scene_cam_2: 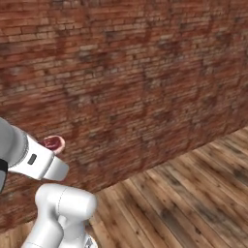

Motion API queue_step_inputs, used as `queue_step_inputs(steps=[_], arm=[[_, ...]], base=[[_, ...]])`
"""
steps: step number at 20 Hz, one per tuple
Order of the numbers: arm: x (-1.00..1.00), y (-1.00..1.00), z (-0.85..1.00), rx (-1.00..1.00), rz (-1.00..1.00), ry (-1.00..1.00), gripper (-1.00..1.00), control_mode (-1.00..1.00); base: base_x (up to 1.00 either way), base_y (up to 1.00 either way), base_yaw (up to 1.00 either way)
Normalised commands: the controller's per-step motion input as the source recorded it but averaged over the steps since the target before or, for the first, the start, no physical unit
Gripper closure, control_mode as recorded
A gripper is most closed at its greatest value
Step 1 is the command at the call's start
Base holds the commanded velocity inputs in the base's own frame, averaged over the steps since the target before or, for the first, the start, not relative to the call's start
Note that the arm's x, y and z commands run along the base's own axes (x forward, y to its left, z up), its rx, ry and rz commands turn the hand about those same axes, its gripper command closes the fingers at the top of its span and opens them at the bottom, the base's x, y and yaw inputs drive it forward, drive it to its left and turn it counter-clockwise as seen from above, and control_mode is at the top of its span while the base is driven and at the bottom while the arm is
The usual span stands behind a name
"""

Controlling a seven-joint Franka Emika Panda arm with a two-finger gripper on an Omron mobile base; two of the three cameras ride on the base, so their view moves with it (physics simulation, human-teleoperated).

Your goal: Gather the lime and corn from the fridge and place them on a tray on the dining counter. Then gather the steaks from the fridge and place them on the other tray.

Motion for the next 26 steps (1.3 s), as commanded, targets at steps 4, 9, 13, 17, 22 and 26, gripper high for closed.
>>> queue_step_inputs(steps=[4, 9, 13, 17, 22, 26], arm=[[0.0, 0.0, 0.0, 0.0, 0.0, 0.0, 1.0, 1.0], [0.0, 0.0, 0.0, 0.0, 0.0, 0.0, 1.0, 1.0], [0.0, 0.0, 0.0, 0.0, 0.0, 0.0, 1.0, 1.0], [0.0, 0.0, 0.0, 0.0, 0.0, 0.0, 1.0, 1.0], [0.0, 0.0, 0.0, 0.0, 0.0, 0.0, 1.0, 1.0], [0.0, 0.0, 0.0, 0.0, 0.0, 0.0, 1.0, 1.0]], base=[[0.74, -0.01, -0.37], [0.75, -0.01, -0.37], [0.72, -0.01, -0.38], [0.72, -0.04, -0.38], [0.72, -0.07, -0.37], [0.73, -0.04, -0.38]])
